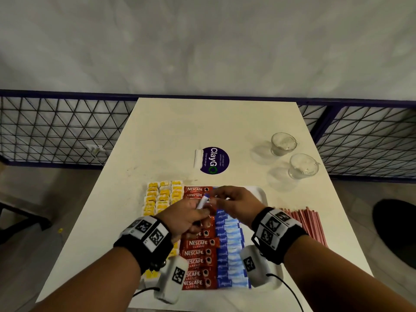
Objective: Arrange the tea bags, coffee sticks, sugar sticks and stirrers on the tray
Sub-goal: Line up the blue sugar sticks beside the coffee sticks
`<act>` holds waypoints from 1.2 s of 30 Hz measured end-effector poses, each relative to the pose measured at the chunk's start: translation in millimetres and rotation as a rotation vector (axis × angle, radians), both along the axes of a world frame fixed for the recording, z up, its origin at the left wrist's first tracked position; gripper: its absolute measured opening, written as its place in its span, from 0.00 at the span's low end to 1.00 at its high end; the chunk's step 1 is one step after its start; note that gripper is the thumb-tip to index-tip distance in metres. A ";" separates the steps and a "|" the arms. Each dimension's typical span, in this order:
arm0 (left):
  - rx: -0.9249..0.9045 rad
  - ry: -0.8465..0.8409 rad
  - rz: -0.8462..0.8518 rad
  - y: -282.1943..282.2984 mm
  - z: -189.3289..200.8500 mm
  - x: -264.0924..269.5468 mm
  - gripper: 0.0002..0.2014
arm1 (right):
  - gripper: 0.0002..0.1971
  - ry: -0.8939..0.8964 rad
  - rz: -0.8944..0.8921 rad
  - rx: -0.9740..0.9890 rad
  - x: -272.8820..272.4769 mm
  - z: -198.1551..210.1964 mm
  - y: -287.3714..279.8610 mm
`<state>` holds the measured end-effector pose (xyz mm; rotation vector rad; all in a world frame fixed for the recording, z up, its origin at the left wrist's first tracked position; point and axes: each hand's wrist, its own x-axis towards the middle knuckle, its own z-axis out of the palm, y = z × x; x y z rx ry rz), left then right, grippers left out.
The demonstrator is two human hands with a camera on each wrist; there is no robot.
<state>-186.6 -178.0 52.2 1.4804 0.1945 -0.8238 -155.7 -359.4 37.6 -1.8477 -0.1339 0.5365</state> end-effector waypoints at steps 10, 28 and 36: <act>0.035 -0.099 0.203 -11.4 0.6 -3.7 0.09 | 0.09 0.041 -0.258 0.103 -4.9 1.2 -21.0; 0.291 -0.428 0.405 -35.9 -6.1 -2.4 0.08 | 0.06 -0.007 -0.301 0.082 -8.0 -11.8 -39.8; 0.559 -0.382 0.356 8.0 -22.4 -0.3 0.04 | 0.06 0.131 -0.374 0.026 -11.7 -34.4 -55.7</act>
